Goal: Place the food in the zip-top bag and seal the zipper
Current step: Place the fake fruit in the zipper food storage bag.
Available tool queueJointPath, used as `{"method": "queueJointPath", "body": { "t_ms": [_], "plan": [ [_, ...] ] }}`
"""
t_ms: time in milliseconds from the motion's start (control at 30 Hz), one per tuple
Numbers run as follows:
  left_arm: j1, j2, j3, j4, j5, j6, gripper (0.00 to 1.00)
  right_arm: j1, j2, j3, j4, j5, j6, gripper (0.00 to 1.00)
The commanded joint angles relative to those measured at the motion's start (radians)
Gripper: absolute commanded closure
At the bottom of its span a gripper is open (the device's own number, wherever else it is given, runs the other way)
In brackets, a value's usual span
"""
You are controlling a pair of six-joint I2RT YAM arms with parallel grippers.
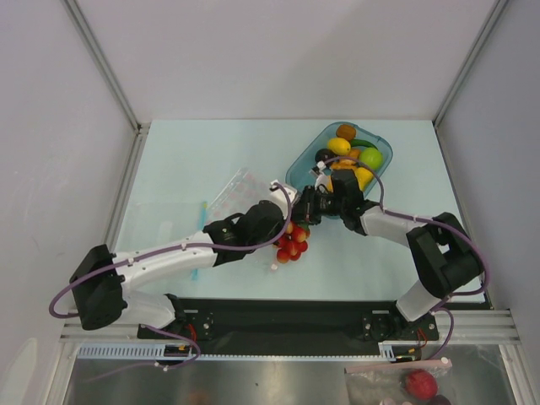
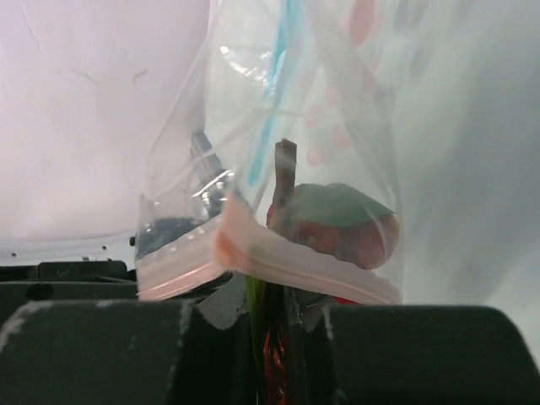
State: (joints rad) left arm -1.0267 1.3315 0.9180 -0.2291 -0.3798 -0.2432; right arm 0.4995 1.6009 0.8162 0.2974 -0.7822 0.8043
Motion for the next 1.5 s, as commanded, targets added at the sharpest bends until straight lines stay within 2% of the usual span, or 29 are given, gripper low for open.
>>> {"method": "queueJointPath", "body": {
  "t_ms": [0,133,167,300,467,533,667,767,933,1300,1467],
  "plan": [
    [-0.018,-0.043,0.012,0.063,0.058,0.021,1.0,-0.019,-0.007,-0.037,0.1,0.02,0.113,1.0],
    [-0.048,-0.029,0.018,0.065,0.019,0.042,1.0,-0.036,0.005,-0.049,0.172,-0.017,0.191,1.0],
    [-0.052,-0.02,0.027,0.054,0.006,0.047,1.0,-0.039,0.008,-0.036,0.105,-0.012,0.193,1.0],
    [-0.062,0.001,0.027,0.069,-0.013,0.038,1.0,-0.045,0.004,-0.045,0.083,0.033,0.197,1.0],
    [-0.096,0.014,0.033,0.102,-0.013,0.057,1.0,-0.047,-0.074,-0.063,0.028,0.153,0.155,0.99],
    [-0.105,0.023,0.041,0.1,-0.007,0.058,1.0,-0.042,-0.116,-0.069,-0.015,0.268,0.122,0.99],
    [-0.107,0.043,0.056,0.096,0.109,0.056,1.0,-0.053,-0.196,-0.106,-0.029,0.348,0.127,0.98],
    [-0.107,0.054,0.071,0.091,0.146,0.05,1.0,-0.055,-0.216,-0.111,-0.055,0.4,0.124,0.96],
    [-0.107,0.061,0.084,0.088,0.171,0.027,1.0,-0.03,-0.285,-0.137,-0.044,0.521,0.13,0.97],
    [-0.081,0.032,0.125,-0.016,0.234,-0.057,1.0,0.056,-0.357,-0.121,-0.155,0.817,0.055,0.98],
    [-0.032,0.0,0.099,-0.021,0.288,-0.09,1.0,0.06,-0.354,-0.117,-0.184,0.859,0.061,0.97]
  ]
}}
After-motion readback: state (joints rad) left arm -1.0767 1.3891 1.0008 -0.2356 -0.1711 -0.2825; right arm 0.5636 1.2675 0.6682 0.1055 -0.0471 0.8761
